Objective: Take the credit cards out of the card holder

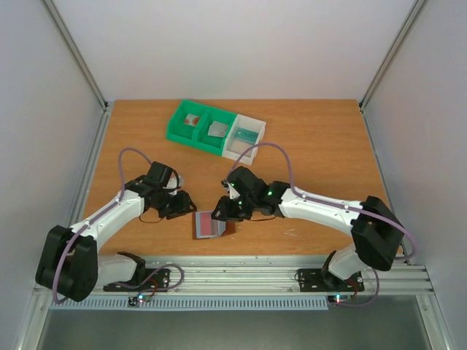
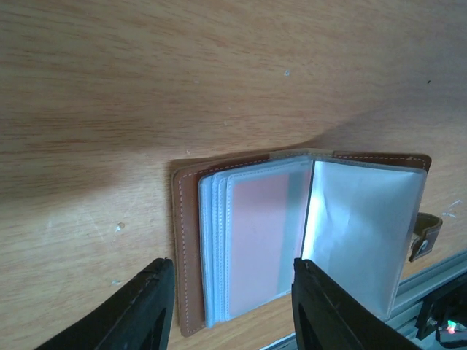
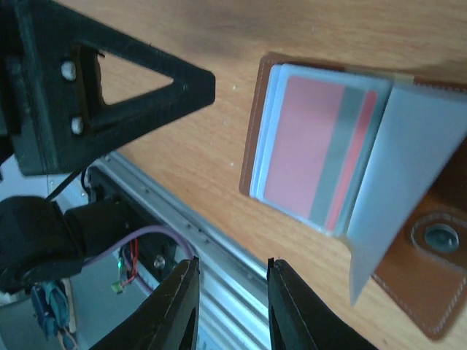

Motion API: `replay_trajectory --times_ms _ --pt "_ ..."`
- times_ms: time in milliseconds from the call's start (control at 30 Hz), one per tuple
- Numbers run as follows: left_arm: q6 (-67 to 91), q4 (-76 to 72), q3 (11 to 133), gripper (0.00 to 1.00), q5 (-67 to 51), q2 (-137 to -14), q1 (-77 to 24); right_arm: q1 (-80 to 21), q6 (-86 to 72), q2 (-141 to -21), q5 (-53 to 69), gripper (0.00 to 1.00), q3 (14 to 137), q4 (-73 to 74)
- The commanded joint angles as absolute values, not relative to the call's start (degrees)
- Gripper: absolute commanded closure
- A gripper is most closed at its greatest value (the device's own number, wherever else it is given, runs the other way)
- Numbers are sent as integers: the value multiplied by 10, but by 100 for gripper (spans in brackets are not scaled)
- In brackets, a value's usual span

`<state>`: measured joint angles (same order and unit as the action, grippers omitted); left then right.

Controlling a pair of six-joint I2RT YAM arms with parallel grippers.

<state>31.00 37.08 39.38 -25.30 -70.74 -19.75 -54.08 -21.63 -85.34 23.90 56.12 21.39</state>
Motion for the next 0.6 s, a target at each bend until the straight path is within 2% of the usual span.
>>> replay_trajectory --times_ms 0,400,567 --pt "326 289 374 56 -283 -720 -200 -545 -228 -896 216 73 587 179" --pt "350 181 319 67 -314 -767 -209 -545 -209 -965 154 73 576 204" --pt "365 128 304 78 -343 -792 -210 -545 -206 -967 120 75 542 216"
